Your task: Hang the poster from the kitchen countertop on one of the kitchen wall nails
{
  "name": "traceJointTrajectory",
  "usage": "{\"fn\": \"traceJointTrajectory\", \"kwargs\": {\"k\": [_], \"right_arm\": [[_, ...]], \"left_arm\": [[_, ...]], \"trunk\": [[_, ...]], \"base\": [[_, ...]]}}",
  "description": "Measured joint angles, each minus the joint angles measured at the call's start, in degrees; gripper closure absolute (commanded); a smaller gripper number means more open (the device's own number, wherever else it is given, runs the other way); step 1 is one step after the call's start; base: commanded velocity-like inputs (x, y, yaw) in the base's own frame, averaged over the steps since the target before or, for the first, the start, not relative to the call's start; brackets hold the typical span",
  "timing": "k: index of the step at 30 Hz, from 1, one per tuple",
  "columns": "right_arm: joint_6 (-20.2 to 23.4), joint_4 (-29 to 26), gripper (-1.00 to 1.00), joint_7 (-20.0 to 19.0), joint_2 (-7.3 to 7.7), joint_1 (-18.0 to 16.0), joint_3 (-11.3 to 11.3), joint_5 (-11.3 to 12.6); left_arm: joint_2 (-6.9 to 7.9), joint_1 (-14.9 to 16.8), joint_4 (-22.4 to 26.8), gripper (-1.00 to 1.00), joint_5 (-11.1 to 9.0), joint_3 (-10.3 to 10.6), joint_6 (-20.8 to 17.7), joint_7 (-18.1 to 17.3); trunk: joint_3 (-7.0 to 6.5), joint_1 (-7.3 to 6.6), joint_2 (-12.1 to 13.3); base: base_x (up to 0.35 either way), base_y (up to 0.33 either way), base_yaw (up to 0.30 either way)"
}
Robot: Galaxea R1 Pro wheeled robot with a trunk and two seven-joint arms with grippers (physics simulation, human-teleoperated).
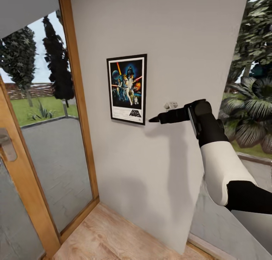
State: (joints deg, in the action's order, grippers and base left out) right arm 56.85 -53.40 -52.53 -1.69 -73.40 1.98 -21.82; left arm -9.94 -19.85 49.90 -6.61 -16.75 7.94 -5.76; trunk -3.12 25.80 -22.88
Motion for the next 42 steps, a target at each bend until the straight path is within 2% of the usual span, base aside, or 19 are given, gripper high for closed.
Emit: {"fn": "traceJointTrajectory", "kwargs": {"k": [13,18,20,23,26,27,32,33,36,42], "right_arm": [[-0.1,0.2,-1.00,0.1,-0.02,0.5,-0.1,-0.1],[-0.1,0.1,-1.00,0.1,-0.06,2.1,-0.2,-0.1],[-0.2,-0.1,-1.00,0.2,-0.07,3.9,-0.2,-0.1],[-1.5,-2.4,-1.00,0.6,-0.08,7.5,-0.2,-0.1],[-3.5,-9.7,-1.00,1.0,-0.08,13.3,-0.2,0.0],[-3.9,-14.3,-1.00,1.1,-0.08,16.5,-0.2,0.0],[-4.5,-23.0,-1.00,1.2,-0.12,24.4,-0.3,-0.1],[-5.0,-26.2,-1.00,1.3,-0.07,29.3,-0.2,-0.3],[-5.2,-29.9,-1.00,1.4,-0.03,34.4,0.0,-0.4],[-4.8,-34.2,-1.00,1.3,-0.01,37.9,0.0,-0.4]], "left_arm": [[0.00,0.0,0.3,-1.00,0.0,0.0,0.0,0.0],[0.00,0.0,0.4,-1.00,0.0,0.0,0.0,0.0],[-0.01,0.0,0.4,-1.00,0.0,0.0,0.0,0.0],[-0.01,0.0,0.4,-1.00,0.0,0.0,0.0,0.0],[-0.01,0.0,0.2,-1.00,0.0,0.0,0.0,0.0],[-0.01,0.0,0.1,-1.00,0.0,0.0,0.0,0.0],[0.00,0.0,-0.1,-1.00,0.0,0.1,0.0,-0.1],[0.00,0.0,-0.2,-1.00,0.0,0.1,0.0,-0.1],[0.00,0.0,-0.3,-1.00,0.0,0.1,0.0,-0.1],[-0.01,0.0,-0.3,-1.00,0.0,0.1,-0.1,-0.2]], "trunk": [[0.00,0.00,0.0],[0.00,0.00,0.0],[0.00,-0.01,0.0],[0.01,-0.02,0.0],[0.01,-0.03,0.0],[0.02,-0.04,0.0],[0.01,-0.04,0.0],[0.01,-0.05,0.0],[0.01,-0.03,0.0],[0.00,-0.01,0.0]], "base": [[-0.325,-0.087,0.000],[-0.310,0.017,0.000],[-0.209,0.152,0.000],[-0.089,0.071,0.000],[-0.036,0.029,0.000],[-0.019,0.015,0.000],[-0.008,0.006,0.000],[-0.002,0.001,0.000],[-0.043,0.001,0.000],[-0.158,0.067,0.000]]}}
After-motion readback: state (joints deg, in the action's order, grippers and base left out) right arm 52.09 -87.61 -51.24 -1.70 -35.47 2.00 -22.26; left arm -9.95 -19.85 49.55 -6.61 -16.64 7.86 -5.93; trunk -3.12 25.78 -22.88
